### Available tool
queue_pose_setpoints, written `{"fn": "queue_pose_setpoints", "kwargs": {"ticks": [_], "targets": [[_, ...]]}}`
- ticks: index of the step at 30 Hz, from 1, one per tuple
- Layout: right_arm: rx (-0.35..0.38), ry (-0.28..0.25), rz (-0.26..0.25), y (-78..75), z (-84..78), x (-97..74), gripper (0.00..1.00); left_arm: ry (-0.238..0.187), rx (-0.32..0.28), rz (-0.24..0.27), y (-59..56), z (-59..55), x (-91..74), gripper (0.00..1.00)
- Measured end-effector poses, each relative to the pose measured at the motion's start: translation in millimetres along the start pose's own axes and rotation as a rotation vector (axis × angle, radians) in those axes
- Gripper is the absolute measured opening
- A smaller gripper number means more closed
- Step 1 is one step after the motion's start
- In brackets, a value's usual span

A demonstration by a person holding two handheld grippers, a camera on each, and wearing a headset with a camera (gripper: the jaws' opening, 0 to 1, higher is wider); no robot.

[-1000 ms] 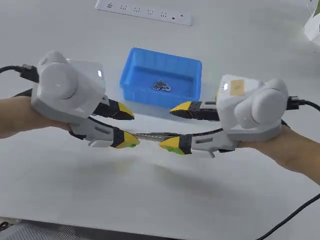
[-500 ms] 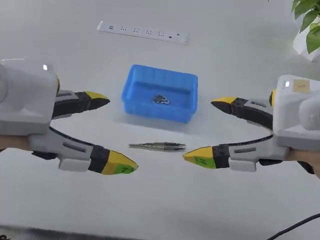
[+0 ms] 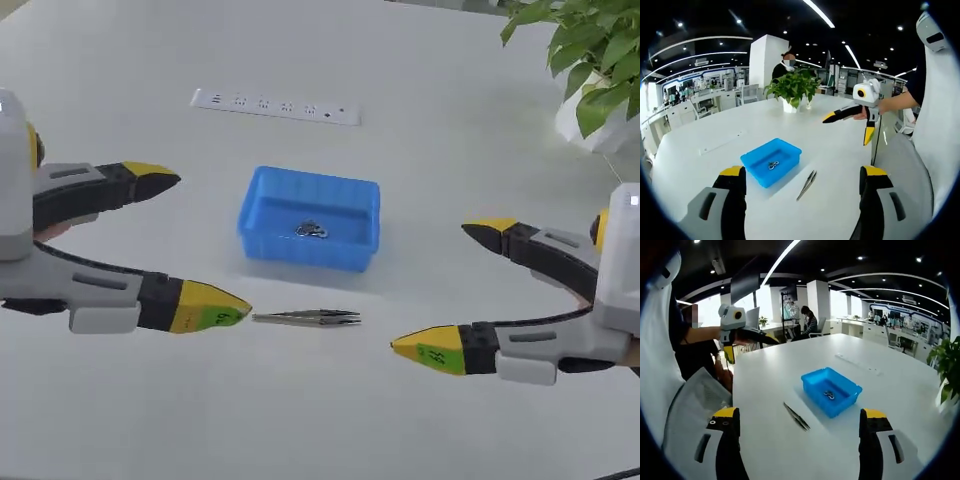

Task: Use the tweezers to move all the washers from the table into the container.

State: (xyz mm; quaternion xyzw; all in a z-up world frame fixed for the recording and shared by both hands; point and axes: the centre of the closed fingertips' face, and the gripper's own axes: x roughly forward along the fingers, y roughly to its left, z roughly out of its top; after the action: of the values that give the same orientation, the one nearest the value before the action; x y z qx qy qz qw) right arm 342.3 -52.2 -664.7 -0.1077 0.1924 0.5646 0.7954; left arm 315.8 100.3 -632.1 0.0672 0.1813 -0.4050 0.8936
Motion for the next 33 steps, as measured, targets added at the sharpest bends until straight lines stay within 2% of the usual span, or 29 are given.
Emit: {"fn": "queue_pose_setpoints", "kwargs": {"ticks": [4, 6, 9, 11, 18, 21, 27, 30, 33], "targets": [[-0.011, 0.012, 0.0, 3.0, -1.5, -4.2, 1.0, 0.022, 0.025, 0.015, -2.1, -1.8, -3.9, 1.0], [-0.019, 0.032, -0.002, 3.1, -3.4, -4.9, 1.0, 0.019, 0.055, 0.049, 1.9, -1.6, -6.3, 1.0], [-0.034, 0.062, -0.005, 3.2, -5.2, -4.6, 1.0, 0.026, 0.042, 0.057, 4.4, -4.1, -9.9, 1.0], [-0.049, 0.077, -0.018, 1.5, -5.0, -4.8, 1.0, 0.014, 0.037, 0.065, 5.1, -3.0, -11.2, 1.0], [-0.073, 0.079, -0.009, 2.7, 4.1, -5.4, 1.0, 0.051, 0.055, 0.06, 2.7, -9.6, -15.7, 1.0], [-0.083, 0.082, -0.007, 3.0, 5.7, -6.1, 1.0, 0.063, 0.052, 0.076, 3.5, -14.3, -17.5, 1.0], [-0.092, 0.112, 0.004, 4.1, 0.8, -9.1, 1.0, 0.083, 0.038, 0.062, -5.1, -19.7, -15.0, 1.0], [-0.088, 0.119, 0.006, 6.1, -1.1, -9.3, 1.0, 0.115, 0.055, 0.049, -9.9, -23.0, -15.0, 1.0], [-0.083, 0.123, 0.012, 9.1, -2.9, -8.4, 1.0, 0.119, 0.062, 0.044, -11.8, -21.7, -15.5, 1.0]]}}
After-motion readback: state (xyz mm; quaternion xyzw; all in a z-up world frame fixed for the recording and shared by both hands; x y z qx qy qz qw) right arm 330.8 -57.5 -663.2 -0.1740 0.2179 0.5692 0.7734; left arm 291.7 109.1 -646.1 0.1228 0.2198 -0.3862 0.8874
